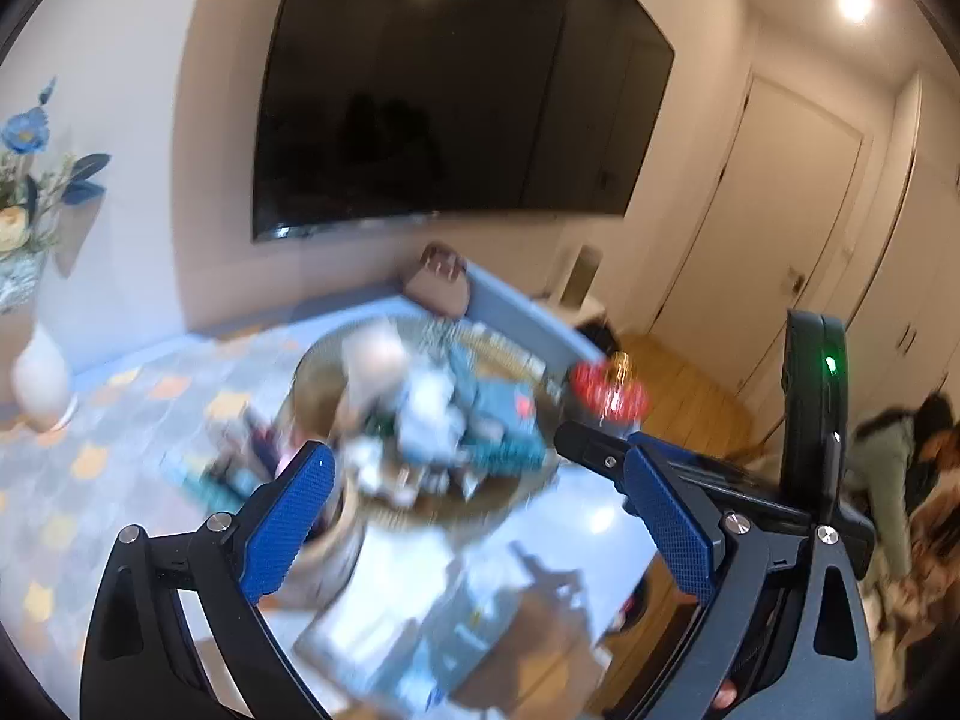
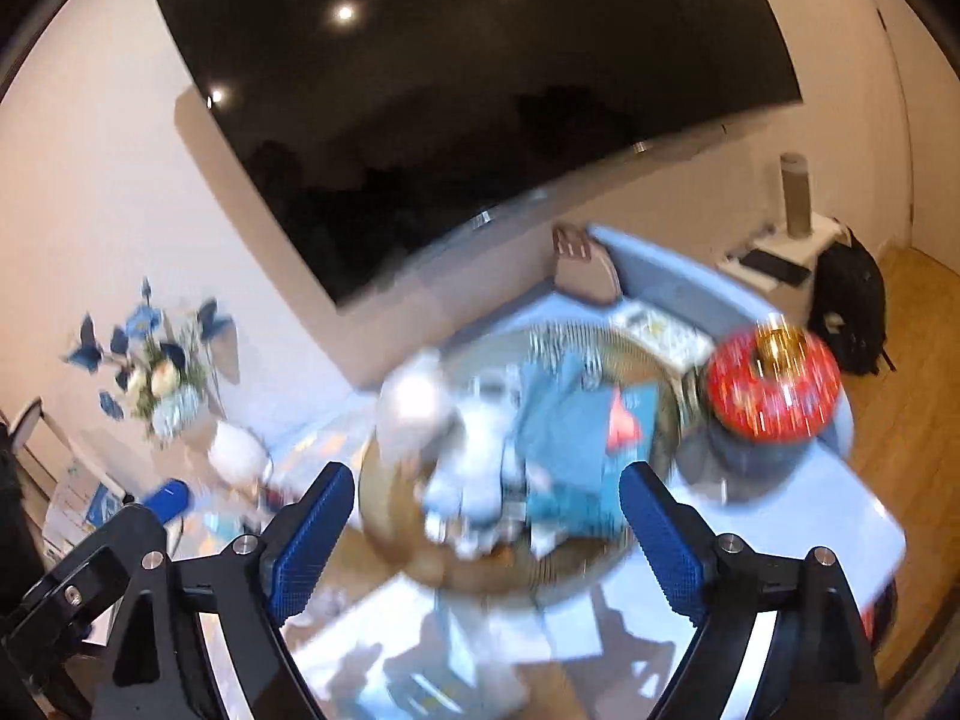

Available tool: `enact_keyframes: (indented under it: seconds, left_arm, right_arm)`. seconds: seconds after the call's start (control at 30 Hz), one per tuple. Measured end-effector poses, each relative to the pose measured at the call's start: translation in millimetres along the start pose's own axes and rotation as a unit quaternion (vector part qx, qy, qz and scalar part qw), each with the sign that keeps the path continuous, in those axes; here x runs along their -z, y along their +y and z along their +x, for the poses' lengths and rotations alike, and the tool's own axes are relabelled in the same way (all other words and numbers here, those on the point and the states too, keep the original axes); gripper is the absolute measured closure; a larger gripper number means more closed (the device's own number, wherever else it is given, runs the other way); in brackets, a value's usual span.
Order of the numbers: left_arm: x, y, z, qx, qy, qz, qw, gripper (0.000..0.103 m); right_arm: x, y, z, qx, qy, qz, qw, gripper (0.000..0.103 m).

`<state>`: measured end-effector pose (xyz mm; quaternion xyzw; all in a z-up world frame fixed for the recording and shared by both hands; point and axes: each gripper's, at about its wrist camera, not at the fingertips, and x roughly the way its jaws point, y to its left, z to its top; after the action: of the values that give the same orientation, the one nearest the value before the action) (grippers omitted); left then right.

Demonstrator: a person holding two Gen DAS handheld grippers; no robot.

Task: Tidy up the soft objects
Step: 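Return both grippers to the cleared table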

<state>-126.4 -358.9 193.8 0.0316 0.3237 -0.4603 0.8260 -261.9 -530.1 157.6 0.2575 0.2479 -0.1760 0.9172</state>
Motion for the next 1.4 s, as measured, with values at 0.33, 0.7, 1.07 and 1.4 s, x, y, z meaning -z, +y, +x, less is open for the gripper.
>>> enact_keyframes:
  seconds: [0.33,0.7,1.07,1.4]
  left_arm:
    - [69.5,36.3,-41.9,0.026,0.028,-0.038,0.9986,0.006]
    - [141.4,151.7,-116.8,-0.200,0.012,-0.132,0.9707,0.006]
    - [175.0,239.5,-136.6,-0.353,0.001,-0.164,0.9212,0.005]
    - [204.5,291.1,-100.6,-0.374,0.002,-0.188,0.9081,0.005]
  right_arm:
    - [78.5,26.1,-7.5,0.026,0.067,0.008,0.997,0.014]
    - [148.1,157.5,21.2,-0.029,0.091,-0.141,0.985,0.014]
    - [208.1,265.2,89.5,-0.035,0.072,-0.273,0.959,0.014]
    - [228.3,283.1,147.9,-0.020,0.045,-0.305,0.951,0.012]
